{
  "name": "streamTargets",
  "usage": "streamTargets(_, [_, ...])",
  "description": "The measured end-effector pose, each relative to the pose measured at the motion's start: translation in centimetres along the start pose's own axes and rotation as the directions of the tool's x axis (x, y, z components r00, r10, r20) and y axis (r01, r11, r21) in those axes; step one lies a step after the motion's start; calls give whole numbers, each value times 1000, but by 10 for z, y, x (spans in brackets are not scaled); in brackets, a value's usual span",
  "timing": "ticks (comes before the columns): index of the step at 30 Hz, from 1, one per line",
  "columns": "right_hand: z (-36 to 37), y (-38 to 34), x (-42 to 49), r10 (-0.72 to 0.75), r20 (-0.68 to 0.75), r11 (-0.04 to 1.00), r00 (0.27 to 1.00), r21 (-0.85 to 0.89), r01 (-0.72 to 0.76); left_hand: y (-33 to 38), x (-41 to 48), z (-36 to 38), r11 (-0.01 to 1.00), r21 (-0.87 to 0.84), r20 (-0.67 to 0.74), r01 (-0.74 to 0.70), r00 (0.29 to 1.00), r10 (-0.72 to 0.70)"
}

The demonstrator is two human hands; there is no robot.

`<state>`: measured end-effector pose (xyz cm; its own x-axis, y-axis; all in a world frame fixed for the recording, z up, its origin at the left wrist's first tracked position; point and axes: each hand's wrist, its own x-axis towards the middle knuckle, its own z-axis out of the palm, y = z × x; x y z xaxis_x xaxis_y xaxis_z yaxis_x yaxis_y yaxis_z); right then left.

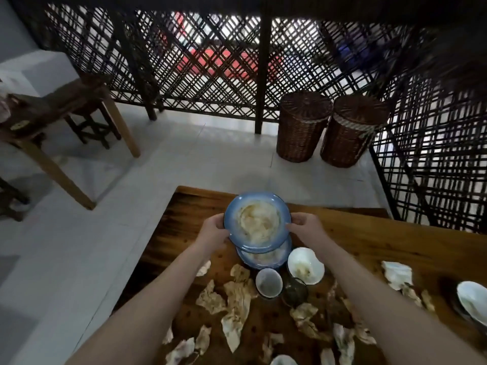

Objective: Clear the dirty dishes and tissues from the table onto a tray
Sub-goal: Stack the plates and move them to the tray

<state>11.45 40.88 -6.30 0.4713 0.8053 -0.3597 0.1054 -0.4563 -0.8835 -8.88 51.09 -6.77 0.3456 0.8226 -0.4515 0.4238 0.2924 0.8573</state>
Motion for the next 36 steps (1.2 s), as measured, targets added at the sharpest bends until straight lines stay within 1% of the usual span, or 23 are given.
streamTargets(3, [10, 17, 15, 67, -27, 997, 997, -31, -68, -18, 20, 4, 998, 55, 31, 28, 999, -30])
streamTargets(6, [19, 32, 29, 101, -54, 991, 993, -77, -105, -33, 36, 8, 994, 104, 65, 27, 997, -33])
streamTargets(12, [25, 58, 45, 143, -104, 977, 984, -143, -157, -54, 53, 16, 993, 115, 129, 30, 991, -45])
streamTargets(16, [25, 69, 52, 176, -120, 948, 977, -246, -201, -62, 58, 18, 989, 143, 124, 26, 991, -44])
streamTargets(21, [27, 75, 52, 200, -159, 901, 967, -357, -245, -70, 61, 21, 982, 186, 160, -3, 987, -28])
streamTargets(25, [26, 77, 53, 185, -227, 814, 956, -509, -279, -75, 65, 22, 990, 143, 132, -4, 991, -15])
streamTargets(27, [25, 76, 55, 180, -228, 794, 957, -540, -278, -77, 67, 23, 990, 141, 119, 22, 992, -39])
streamTargets(30, [26, 78, 56, 161, -203, 793, 966, -555, -249, -83, 68, 27, 993, 100, 98, 58, 993, -68])
streamTargets(33, [27, 78, 56, 141, -178, 829, 974, -517, -214, -87, 65, 32, 997, -11, 23, 79, 997, -79])
streamTargets(36, [26, 73, 58, 86, -177, 868, 980, -470, -161, -83, 64, 33, 992, -111, -23, 58, 998, -61])
